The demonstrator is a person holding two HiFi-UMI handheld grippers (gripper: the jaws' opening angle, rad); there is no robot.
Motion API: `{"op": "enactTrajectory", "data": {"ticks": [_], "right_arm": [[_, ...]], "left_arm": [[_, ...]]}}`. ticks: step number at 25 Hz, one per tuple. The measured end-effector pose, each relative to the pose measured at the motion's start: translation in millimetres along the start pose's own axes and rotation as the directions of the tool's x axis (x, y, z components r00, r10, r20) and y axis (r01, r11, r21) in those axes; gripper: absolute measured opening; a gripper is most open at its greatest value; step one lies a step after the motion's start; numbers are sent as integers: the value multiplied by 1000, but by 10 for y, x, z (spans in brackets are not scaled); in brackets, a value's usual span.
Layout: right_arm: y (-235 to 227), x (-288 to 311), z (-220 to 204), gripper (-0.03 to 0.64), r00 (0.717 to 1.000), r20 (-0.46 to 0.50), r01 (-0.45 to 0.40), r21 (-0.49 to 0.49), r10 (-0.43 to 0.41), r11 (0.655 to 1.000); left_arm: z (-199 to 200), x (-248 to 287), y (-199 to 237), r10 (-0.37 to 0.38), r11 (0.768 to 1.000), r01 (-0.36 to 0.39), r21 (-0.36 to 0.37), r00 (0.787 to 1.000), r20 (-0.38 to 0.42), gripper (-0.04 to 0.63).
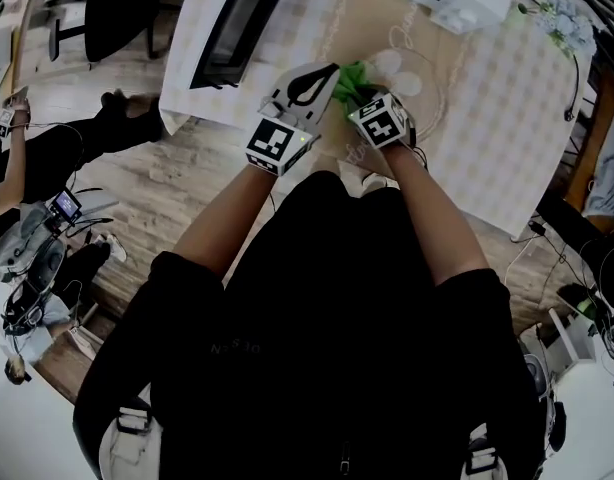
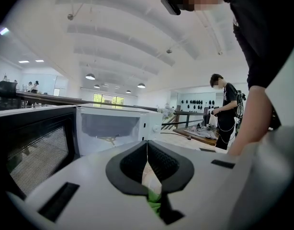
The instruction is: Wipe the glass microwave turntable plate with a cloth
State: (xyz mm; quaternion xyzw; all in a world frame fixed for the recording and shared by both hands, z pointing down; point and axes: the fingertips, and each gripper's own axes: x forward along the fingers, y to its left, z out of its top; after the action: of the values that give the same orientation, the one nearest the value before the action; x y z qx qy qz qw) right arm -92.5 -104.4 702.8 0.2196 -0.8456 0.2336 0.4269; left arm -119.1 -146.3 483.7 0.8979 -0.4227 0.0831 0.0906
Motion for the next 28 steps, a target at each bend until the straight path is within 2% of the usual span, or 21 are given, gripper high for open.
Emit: {"op": "enactTrajectory", "data": {"ticks": [6,22,28], "right_arm": [[-121,-160,-226,81,999,-11,31,19,-31,999],[-603,-806,-1006,83,987,-36,157,144,-153,977],[-729,-949,-1198,83,982,-40,187,174,-183,967]], "left_arm": [[52,85,-142,-31,1000,31,6,1000,6,20],[148,432,-711,-131,991,131,27,991,16,20],[125,470,-796,-142,989,142,36,990,7,20]]}}
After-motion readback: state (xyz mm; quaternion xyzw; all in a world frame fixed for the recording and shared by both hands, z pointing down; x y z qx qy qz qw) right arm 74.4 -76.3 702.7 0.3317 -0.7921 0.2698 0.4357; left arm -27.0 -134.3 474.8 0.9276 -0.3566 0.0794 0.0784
